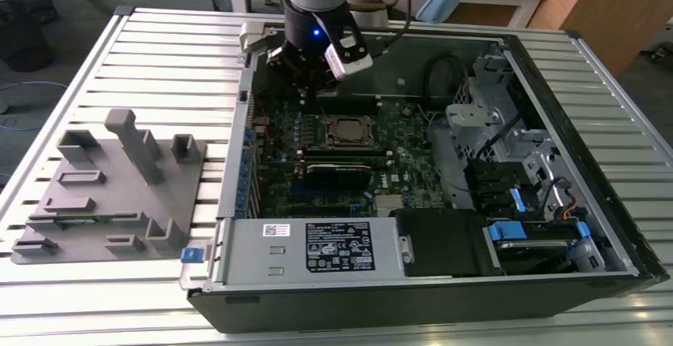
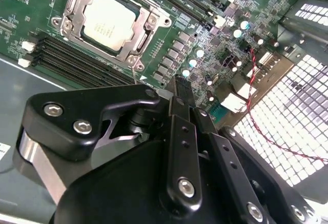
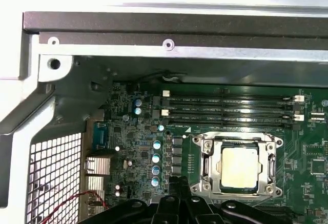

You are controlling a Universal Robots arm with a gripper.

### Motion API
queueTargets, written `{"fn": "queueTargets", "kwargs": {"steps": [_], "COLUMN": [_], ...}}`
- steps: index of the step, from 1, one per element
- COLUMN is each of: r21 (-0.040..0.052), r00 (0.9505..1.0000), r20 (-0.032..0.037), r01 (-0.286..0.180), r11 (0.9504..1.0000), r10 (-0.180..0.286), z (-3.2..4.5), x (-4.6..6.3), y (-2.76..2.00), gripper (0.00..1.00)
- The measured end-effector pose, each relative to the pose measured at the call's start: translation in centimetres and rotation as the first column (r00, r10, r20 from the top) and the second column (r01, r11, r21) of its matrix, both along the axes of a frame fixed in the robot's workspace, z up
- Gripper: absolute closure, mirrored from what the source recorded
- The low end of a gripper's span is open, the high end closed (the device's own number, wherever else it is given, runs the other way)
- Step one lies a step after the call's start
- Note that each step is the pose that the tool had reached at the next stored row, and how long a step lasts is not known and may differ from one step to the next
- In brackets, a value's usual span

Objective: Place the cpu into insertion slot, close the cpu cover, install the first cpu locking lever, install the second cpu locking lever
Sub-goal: 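Install the first cpu locking lever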

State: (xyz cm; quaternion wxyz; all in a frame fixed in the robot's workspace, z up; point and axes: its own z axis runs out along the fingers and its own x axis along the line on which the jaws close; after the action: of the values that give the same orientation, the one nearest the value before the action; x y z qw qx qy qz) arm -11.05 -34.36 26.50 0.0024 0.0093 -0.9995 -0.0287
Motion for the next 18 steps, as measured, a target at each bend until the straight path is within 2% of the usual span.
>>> {"fn": "queueTargets", "kwargs": {"steps": [3, 4, 14, 16, 18], "r21": [0.0507, 0.0643, 0.0674, 0.0816, 0.0852], "r00": [1.0000, 1.0000, 0.9999, 0.9998, 0.9998], "r20": [0.0053, 0.0069, 0.0141, 0.0177, 0.0189], "r01": [0.000, 0.000, 0.000, -0.001, -0.001], "r11": [0.9987, 0.9979, 0.9977, 0.9967, 0.9964], "r10": [0.000, 0.000, 0.000, -0.001, -0.001], "z": [0.01, 0.01, -0.19, -0.21, -0.22], "x": [-0.02, -0.03, -0.81, -0.93, -0.95], "y": [0.00, 0.00, 0.00, 0.00, 0.01], "gripper": [0.89, 0.89, 0.89, 0.89, 0.89]}}
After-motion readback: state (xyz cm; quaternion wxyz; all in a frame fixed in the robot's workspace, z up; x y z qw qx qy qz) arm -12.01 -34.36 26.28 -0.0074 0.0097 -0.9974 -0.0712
